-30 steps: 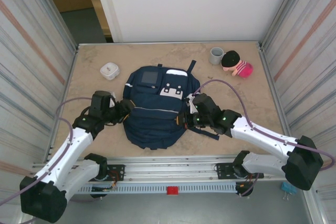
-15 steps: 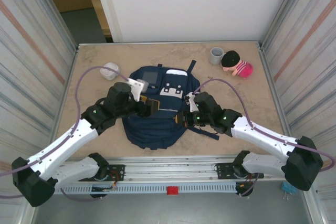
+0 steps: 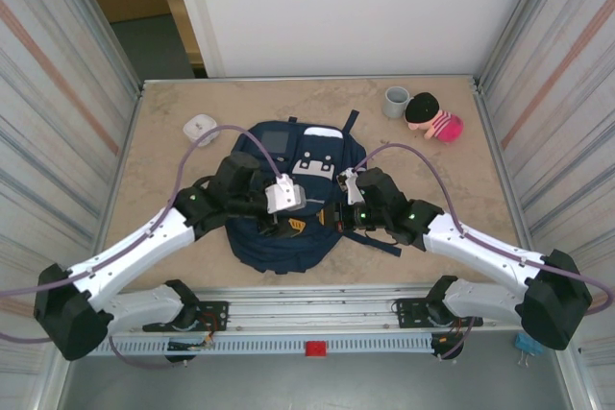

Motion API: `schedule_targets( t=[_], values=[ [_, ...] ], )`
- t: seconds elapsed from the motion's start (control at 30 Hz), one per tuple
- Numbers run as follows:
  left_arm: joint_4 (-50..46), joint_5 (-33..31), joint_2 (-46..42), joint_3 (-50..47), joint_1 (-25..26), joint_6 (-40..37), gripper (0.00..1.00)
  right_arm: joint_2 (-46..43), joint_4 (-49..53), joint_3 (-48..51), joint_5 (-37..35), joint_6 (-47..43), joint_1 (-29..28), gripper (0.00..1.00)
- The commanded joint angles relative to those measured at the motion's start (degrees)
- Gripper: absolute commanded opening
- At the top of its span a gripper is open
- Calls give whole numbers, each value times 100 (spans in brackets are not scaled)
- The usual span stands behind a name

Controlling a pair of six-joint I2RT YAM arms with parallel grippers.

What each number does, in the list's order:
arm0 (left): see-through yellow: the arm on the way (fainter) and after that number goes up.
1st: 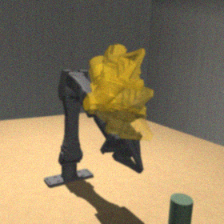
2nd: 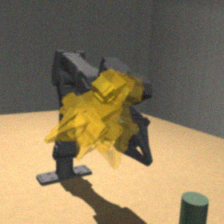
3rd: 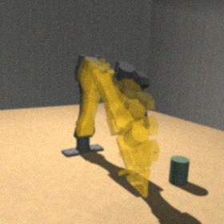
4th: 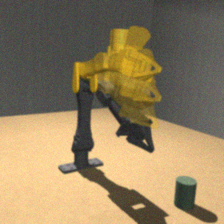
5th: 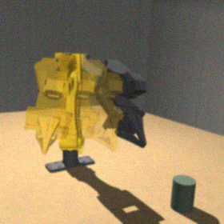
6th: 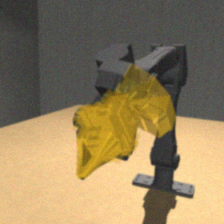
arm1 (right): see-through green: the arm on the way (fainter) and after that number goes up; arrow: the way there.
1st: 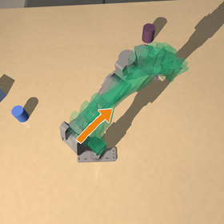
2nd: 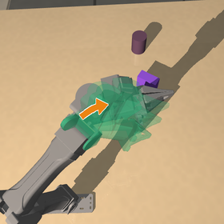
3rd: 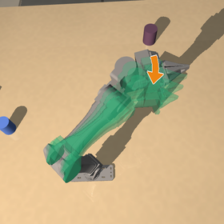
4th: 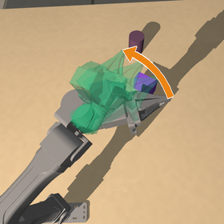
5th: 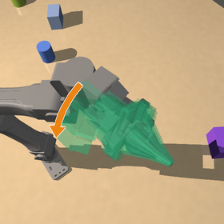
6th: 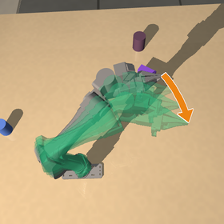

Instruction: Pack the student bag

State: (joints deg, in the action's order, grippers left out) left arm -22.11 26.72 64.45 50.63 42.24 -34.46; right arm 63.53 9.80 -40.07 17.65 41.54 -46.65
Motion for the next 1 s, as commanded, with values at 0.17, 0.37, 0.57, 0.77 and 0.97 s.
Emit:
schedule_targets(
  t=[0.17,0.37,0.57,0.77,0.97],
  values=[
    [-99,60,715,411,32,-1272,69,-268,-374,52,173,30,33,0],
    [233,-739,1079,417,48,-1219,46,-314,-357,53,179,16,34,0],
    [-209,-671,1045,486,46,-1246,11,-410,-206,81,8,-71,55,0],
    [25,-101,778,220,36,-1025,0,-215,-161,10,34,-272,33,23],
    [-2,80,809,321,38,-963,0,-1,162,-204,42,-650,26,41]
  ],
)
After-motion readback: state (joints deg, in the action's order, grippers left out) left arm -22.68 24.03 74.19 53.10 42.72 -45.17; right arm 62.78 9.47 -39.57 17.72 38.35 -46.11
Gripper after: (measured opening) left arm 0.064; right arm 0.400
